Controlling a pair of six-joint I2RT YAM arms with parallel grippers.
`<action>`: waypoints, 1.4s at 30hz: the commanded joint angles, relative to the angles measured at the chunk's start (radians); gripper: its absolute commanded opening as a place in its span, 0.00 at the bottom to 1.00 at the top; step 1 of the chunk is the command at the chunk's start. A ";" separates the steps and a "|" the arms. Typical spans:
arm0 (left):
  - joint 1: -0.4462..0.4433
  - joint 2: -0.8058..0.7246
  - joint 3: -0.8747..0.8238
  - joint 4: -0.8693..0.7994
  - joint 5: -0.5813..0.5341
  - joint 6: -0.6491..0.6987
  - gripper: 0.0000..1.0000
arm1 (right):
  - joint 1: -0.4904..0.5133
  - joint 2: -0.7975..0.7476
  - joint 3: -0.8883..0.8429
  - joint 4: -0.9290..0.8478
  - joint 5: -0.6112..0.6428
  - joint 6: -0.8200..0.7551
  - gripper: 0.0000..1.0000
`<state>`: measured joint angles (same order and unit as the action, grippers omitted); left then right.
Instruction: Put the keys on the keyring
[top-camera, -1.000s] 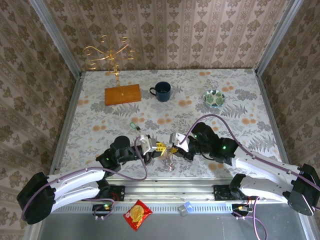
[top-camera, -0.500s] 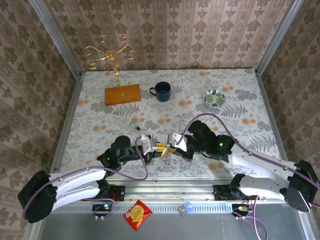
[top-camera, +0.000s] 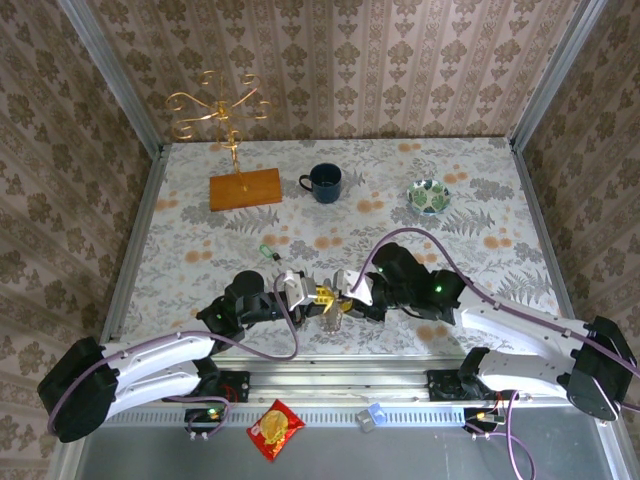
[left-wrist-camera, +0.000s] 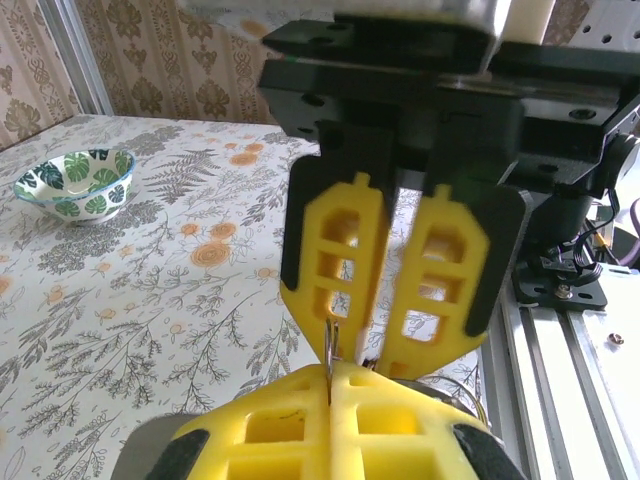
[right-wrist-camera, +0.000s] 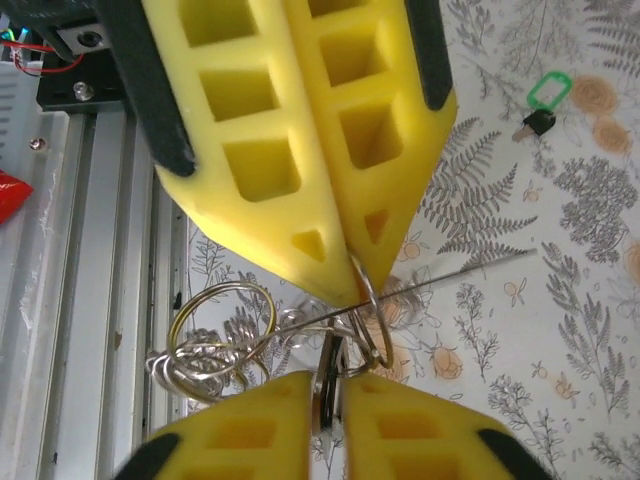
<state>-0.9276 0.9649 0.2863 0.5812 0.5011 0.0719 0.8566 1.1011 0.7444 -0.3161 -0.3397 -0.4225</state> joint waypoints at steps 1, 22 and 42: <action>0.001 -0.011 0.017 0.045 0.022 0.016 0.00 | -0.016 -0.070 -0.030 0.022 0.002 0.034 0.26; 0.001 -0.004 -0.001 0.116 0.101 -0.015 0.00 | -0.041 -0.089 -0.068 0.193 -0.098 0.096 0.26; 0.001 -0.089 0.090 -0.254 -0.026 0.137 0.22 | -0.038 -0.012 0.116 -0.139 -0.051 -0.110 0.00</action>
<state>-0.9249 0.8894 0.3115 0.4629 0.4881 0.1379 0.8177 1.0664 0.7872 -0.3374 -0.4213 -0.4519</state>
